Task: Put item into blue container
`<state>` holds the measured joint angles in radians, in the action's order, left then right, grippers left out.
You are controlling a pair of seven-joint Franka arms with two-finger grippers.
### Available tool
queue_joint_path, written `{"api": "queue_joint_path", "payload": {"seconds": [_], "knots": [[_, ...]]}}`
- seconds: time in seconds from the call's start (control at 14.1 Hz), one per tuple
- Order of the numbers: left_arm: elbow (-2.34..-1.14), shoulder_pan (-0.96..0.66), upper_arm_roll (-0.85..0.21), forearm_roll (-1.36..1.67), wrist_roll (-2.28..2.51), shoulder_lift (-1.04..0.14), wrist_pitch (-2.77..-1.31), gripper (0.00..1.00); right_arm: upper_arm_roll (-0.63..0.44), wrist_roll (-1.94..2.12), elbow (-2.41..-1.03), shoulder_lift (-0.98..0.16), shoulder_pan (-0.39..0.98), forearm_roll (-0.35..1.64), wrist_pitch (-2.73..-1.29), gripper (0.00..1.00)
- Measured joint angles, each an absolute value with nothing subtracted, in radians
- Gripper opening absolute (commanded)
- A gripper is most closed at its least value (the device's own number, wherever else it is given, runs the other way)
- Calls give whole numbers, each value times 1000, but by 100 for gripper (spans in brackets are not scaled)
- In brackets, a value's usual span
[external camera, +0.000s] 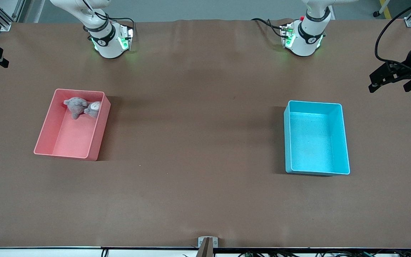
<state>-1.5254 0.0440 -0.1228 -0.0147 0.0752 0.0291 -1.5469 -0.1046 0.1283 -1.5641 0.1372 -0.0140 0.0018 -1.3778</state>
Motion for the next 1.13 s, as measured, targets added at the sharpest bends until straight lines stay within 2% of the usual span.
{"api": "queue_joint_path", "payload": {"seconds": [0.64,1.13], "knots": [[-1524,45,-115,-15,75,28,-1547,100,-107,109,-1568,132,-14,16,-1363,100],[-1527,45,-115,-15,75,10,-1539,100,-124,107,-1578,-65,-31,3,-1419,100]]}}
